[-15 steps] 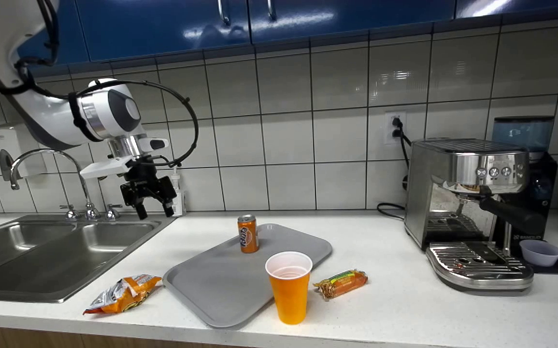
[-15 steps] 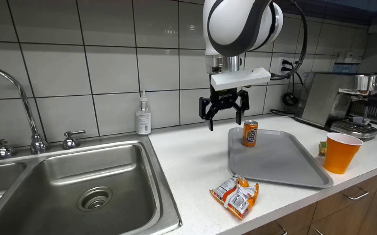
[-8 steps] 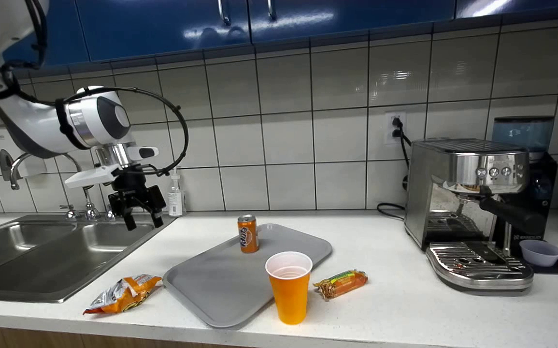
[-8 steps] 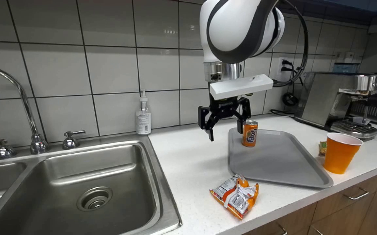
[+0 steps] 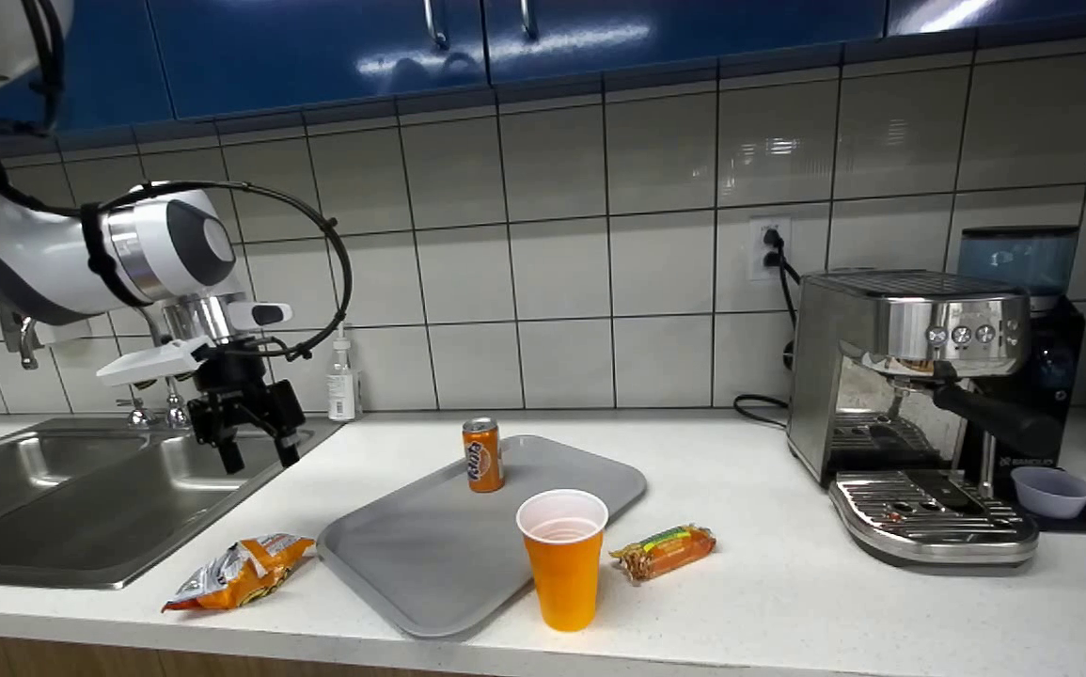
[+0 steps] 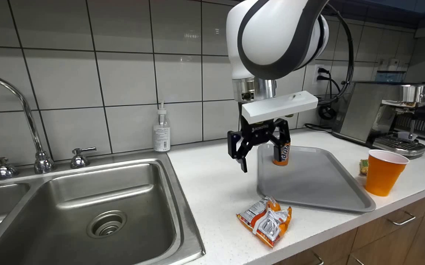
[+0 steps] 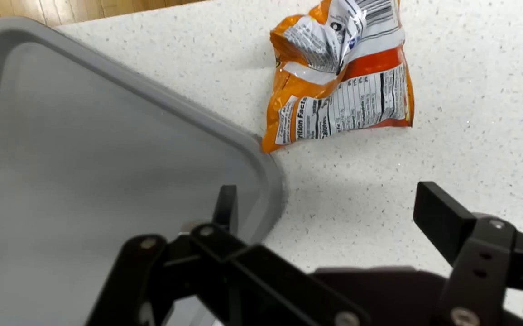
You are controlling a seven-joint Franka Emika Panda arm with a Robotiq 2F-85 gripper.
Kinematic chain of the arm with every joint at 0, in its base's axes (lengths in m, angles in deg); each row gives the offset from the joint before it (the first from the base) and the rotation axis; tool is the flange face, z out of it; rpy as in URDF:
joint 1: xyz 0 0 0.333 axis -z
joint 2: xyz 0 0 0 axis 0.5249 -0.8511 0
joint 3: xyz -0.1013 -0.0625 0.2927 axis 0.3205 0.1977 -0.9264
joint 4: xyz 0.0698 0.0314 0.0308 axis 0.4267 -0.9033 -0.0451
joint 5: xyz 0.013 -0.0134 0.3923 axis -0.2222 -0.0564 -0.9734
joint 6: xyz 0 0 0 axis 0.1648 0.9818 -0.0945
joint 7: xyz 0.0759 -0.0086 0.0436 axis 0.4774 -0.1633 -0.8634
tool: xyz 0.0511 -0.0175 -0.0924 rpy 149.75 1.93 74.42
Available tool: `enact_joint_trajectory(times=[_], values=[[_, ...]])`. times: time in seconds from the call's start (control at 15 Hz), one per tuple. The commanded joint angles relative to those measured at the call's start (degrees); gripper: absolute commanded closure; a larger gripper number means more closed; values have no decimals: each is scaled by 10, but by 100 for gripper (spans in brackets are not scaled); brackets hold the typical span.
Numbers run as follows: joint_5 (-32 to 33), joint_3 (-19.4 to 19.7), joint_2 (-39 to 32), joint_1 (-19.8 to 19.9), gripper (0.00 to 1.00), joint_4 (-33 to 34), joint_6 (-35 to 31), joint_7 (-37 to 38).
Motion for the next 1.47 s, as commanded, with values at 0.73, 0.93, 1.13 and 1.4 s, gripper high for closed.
enact_joint_trajectory(times=[0.73,0.93,1.13,1.4], values=[[12,-18,19,-5,0,-73,-14,20],[14,-20,16,-9,0,-78,-18,21],[13,-21,9,-9,0,-79,-20,20],[16,-18,-3,-10,0,-79,-23,23]])
